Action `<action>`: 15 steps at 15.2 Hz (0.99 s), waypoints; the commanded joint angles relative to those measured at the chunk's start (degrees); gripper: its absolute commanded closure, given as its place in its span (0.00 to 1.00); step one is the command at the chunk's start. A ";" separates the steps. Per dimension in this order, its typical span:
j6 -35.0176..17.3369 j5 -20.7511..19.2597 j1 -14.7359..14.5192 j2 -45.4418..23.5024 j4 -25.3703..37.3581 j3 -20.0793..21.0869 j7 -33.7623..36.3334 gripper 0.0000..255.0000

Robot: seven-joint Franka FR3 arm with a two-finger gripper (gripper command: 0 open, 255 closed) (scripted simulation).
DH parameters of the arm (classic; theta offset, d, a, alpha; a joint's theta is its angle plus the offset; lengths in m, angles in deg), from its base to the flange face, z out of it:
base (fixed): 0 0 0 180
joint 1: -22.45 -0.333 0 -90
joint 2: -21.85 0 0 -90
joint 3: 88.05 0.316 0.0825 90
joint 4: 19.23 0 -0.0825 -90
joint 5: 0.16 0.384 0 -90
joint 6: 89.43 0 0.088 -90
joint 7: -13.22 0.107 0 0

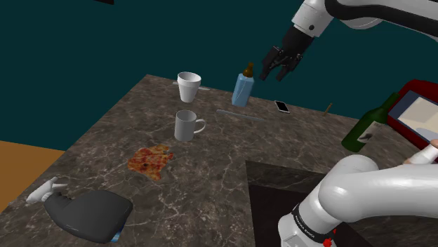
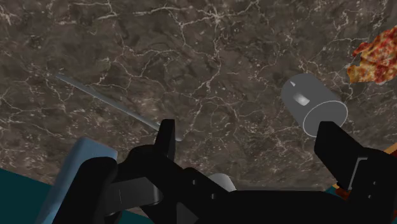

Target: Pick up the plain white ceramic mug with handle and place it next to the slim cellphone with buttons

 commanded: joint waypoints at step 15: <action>-17.70 0.13 -3.52 -21.99 0.86 9.39 4.97 0.00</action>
